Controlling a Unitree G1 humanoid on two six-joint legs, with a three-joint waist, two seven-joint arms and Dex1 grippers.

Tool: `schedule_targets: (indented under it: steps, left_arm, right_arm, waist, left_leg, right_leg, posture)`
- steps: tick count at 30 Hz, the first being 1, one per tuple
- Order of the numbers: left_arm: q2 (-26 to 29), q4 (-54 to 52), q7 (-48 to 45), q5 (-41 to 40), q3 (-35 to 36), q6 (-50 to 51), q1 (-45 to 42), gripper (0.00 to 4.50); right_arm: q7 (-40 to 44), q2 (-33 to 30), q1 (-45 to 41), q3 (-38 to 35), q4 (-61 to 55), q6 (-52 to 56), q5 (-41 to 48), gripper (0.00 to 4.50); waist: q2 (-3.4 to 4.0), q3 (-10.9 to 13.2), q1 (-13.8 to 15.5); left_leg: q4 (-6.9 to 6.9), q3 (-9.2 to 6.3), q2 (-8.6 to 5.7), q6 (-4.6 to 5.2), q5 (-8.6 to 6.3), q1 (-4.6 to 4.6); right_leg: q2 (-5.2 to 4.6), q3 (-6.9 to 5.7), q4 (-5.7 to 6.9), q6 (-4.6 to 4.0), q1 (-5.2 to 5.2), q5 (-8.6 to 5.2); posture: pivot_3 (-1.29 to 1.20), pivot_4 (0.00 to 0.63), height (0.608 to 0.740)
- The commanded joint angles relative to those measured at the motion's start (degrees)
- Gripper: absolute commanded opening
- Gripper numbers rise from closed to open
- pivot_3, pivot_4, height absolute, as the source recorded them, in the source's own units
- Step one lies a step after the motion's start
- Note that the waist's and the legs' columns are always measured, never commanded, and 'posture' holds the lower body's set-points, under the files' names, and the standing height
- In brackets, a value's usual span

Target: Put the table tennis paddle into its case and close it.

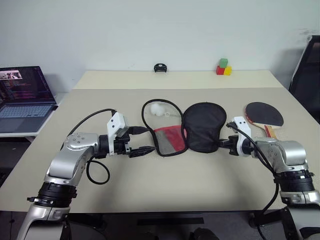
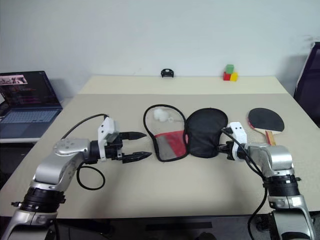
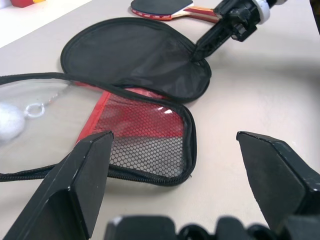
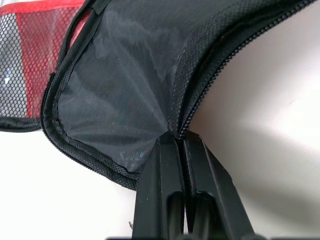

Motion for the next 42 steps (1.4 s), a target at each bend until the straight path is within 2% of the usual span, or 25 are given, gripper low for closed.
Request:
schedule_targets:
  steps: [1, 8, 19, 23, 24, 29, 36, 39, 42]
  left_arm:
    - [0.05, -0.94, -0.20, -0.02, 0.46, -0.67, -0.70, 4.32]
    - [-0.37, -1.26, 0.27, -0.04, 0.30, -0.61, -0.63, 4.32]
    - [-2.37, -0.82, 0.96, -0.57, 0.31, -0.95, -2.50, 4.32]
    - [-3.25, -0.54, 1.04, -0.28, -0.04, -1.01, -3.48, 4.32]
    - [-3.38, -0.47, 1.04, -0.22, -0.12, -1.03, -3.63, 4.32]
    - [-4.12, -0.10, 1.12, -0.02, -0.42, -1.27, -4.14, 4.32]
    - [-5.08, -0.32, 1.48, -0.10, -0.56, -1.36, -4.34, 4.32]
    - [-5.70, -0.70, 1.67, -0.07, -0.82, -1.34, -4.97, 4.32]
    - [-6.68, -1.01, 2.03, 0.35, -1.47, -1.53, -6.19, 4.32]
  right_arm:
    - [2.14, -2.14, -2.30, 0.73, 3.43, -2.87, -1.68, 0.03]
    - [5.26, -4.02, -4.70, 2.66, 9.37, -5.85, -3.87, 0.03]
    - [5.94, -3.66, -5.92, 1.98, 10.95, -4.93, -4.69, 0.03]
    - [5.45, -4.01, -6.00, 0.97, 11.17, -5.02, -4.68, 0.93]
    - [5.11, -4.01, -5.97, 0.53, 10.99, -5.05, -4.76, 1.35]
    - [4.69, -5.53, -4.77, -1.68, 8.16, -3.77, -4.28, 2.92]
    - [5.53, -8.33, -0.98, -9.14, -2.40, -0.70, 0.05, 2.92]
    - [3.04, -8.65, -0.54, -13.26, -3.19, -5.04, -0.59, 3.49]
    - [-1.32, -10.33, -0.03, -13.66, 1.50, -14.68, -6.07, 4.46]
  waist:
    - [0.00, 0.00, 0.04]
    - [0.00, 0.00, 0.36]
    - [0.00, 0.00, 0.40]
    - [0.00, 0.00, 0.39]
    - [0.00, 0.00, 0.37]
    - [0.00, 0.00, 0.41]
    - [0.00, 0.00, 0.39]
    - [0.00, 0.00, 0.41]
    - [-0.01, 0.00, 0.52]
  left_leg:
    - [0.00, 0.00, 0.00, 0.00, 0.00, 0.00]
    - [0.02, 0.01, 0.00, 0.01, 0.00, 0.00]
    - [0.03, 0.00, 0.00, 0.01, 0.01, -0.01]
    - [0.04, 0.01, 0.00, 0.01, 0.01, -0.01]
    - [0.03, 0.01, 0.00, 0.01, 0.01, -0.01]
    - [0.04, 0.01, 0.00, 0.00, 0.01, -0.02]
    - [0.03, 0.02, 0.00, 0.01, 0.00, -0.03]
    - [0.03, 0.01, 0.00, 0.01, 0.01, -0.03]
    - [0.04, 0.02, 0.00, 0.02, 0.01, -0.03]
  right_leg:
    - [0.00, 0.01, -0.01, 0.00, 0.00, 0.00]
    - [-0.01, 0.00, -0.01, 0.00, 0.01, 0.00]
    - [-0.01, 0.00, 0.00, 0.00, 0.01, 0.00]
    - [-0.01, 0.00, 0.00, 0.00, 0.01, 0.00]
    - [-0.01, 0.00, 0.00, 0.00, 0.01, 0.00]
    - [-0.01, 0.01, 0.00, 0.00, 0.01, 0.00]
    - [-0.01, 0.02, -0.01, 0.00, 0.01, 0.00]
    - [-0.01, 0.01, 0.00, 0.00, 0.01, 0.00]
    - [-0.01, 0.01, -0.01, 0.00, 0.02, 0.00]
  posture:
    - [0.00, 0.150, 0.740]
    - [0.00, 0.150, 0.740]
    - [0.00, 0.150, 0.740]
    - [0.00, 0.150, 0.740]
    - [0.00, 0.150, 0.740]
    - [0.00, 0.150, 0.740]
    - [0.00, 0.150, 0.740]
    - [0.00, 0.150, 0.740]
    - [0.00, 0.150, 0.740]
